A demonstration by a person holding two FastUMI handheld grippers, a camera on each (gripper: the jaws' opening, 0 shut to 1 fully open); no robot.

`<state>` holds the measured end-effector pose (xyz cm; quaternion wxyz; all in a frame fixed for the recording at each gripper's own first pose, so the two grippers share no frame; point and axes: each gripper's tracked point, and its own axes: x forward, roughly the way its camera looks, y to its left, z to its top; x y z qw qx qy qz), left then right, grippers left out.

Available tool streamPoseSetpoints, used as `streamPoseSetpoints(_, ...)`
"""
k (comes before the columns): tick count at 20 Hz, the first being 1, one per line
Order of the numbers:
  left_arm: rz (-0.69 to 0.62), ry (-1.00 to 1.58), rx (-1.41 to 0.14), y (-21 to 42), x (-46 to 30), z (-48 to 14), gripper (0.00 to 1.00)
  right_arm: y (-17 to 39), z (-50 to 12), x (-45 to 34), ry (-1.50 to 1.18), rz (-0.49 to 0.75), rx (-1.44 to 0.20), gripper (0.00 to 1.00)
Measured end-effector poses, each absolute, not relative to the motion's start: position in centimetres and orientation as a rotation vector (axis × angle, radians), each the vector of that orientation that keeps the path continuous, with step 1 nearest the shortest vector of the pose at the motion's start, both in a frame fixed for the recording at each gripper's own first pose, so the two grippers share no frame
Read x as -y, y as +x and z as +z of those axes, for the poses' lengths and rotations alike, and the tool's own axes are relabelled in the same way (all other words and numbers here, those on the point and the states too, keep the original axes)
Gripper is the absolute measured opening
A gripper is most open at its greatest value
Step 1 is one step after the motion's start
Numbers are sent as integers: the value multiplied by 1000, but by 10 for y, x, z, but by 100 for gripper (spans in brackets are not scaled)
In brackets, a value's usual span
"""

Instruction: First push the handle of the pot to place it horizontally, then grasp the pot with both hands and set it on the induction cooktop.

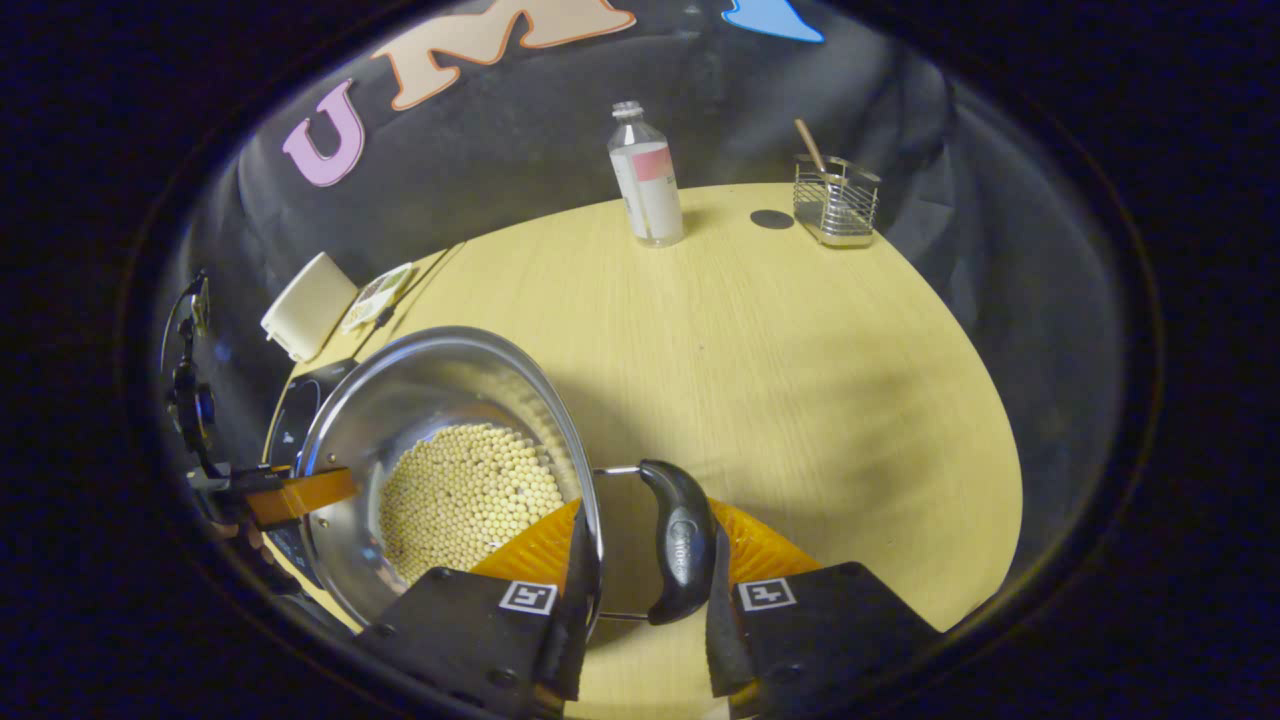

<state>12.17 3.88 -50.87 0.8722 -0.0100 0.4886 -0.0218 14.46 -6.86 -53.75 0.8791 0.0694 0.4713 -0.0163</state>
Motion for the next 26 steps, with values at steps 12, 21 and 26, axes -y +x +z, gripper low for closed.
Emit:
streamPoseSetpoints(12, -9, 10, -976, 116, -123, -451, 65, 149, -511, -28, 173, 35, -958, 45)
streamPoseSetpoints(21, -101, -11, -976, 133, -230, -449, 64, 150, -510, -140, 152, -52, -963, 50)
streamPoseSetpoints(26, -154, 7, -965, 150, -284, -451, 63, 156, -515, -196, 146, -102, -963, 51)
